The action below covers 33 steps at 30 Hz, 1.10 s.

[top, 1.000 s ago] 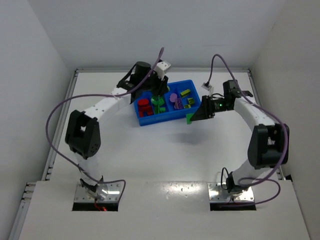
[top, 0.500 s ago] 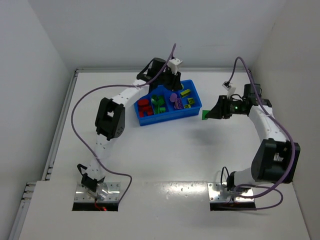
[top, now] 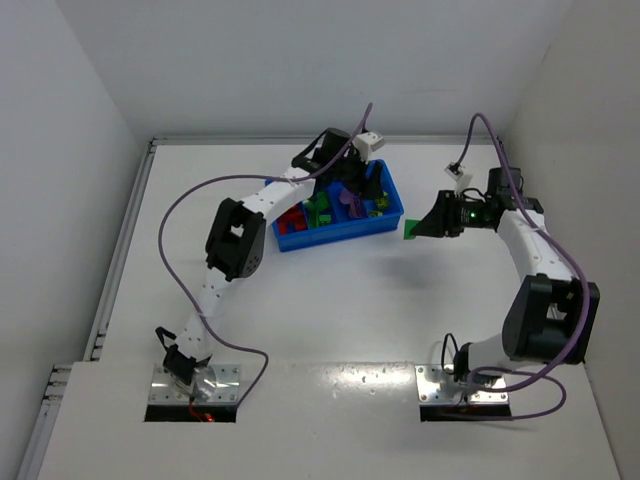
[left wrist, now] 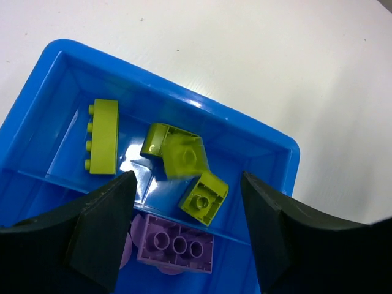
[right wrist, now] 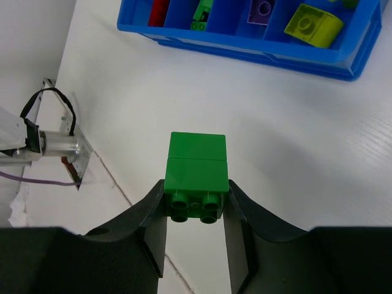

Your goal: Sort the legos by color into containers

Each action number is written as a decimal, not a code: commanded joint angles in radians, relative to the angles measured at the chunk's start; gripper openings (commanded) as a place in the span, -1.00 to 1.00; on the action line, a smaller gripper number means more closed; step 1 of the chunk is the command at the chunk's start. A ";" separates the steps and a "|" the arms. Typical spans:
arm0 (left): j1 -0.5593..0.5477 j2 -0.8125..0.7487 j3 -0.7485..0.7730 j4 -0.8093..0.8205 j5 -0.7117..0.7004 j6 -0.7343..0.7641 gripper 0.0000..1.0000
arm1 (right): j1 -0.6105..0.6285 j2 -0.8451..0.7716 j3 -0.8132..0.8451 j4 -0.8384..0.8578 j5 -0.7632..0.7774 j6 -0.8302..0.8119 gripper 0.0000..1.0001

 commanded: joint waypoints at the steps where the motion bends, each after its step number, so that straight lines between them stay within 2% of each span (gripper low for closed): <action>1: 0.002 -0.069 -0.013 0.015 0.012 0.007 0.50 | 0.010 0.019 0.033 0.009 -0.065 0.007 -0.94; 4: 0.020 -0.168 -0.085 0.015 0.145 -0.002 0.52 | 0.021 0.059 0.068 0.019 -0.125 0.007 -0.94; 5: 0.035 -0.198 -0.113 0.015 0.273 -0.002 0.50 | 0.021 0.068 0.069 0.010 -0.167 0.007 -0.94; 7: 0.046 -0.254 -0.208 0.015 0.415 -0.013 0.50 | 0.041 0.104 0.096 -0.004 -0.218 -0.014 -0.94; 8: 0.057 -0.311 -0.243 0.015 0.554 -0.013 0.50 | 0.041 0.114 0.096 -0.020 -0.270 -0.034 -0.94; 10: 0.057 -0.359 -0.340 0.015 0.675 -0.022 0.50 | 0.064 0.154 0.131 -0.065 -0.338 -0.074 -0.94; 11: 0.066 -0.392 -0.365 0.015 0.774 -0.031 0.50 | 0.079 0.170 0.142 -0.090 -0.355 -0.132 -0.94; 14: 0.066 -0.425 -0.434 0.015 0.880 -0.057 0.48 | 0.104 0.223 0.194 -0.229 -0.405 -0.253 -0.94; 15: 0.066 -0.425 -0.443 0.015 0.914 -0.057 0.48 | 0.118 0.234 0.207 -0.269 -0.416 -0.340 -0.94; 16: 0.066 -0.449 -0.452 0.015 0.914 -0.066 0.48 | 0.128 0.243 0.228 -0.329 -0.436 -0.374 -0.92; 23: 0.022 -0.471 -0.474 0.037 0.882 -0.066 0.48 | 0.170 0.265 0.288 -0.440 -0.467 -0.500 -0.92; 33: 0.003 -0.442 -0.442 0.037 0.836 -0.076 0.43 | 0.225 0.233 0.288 -0.440 -0.435 -0.511 -0.92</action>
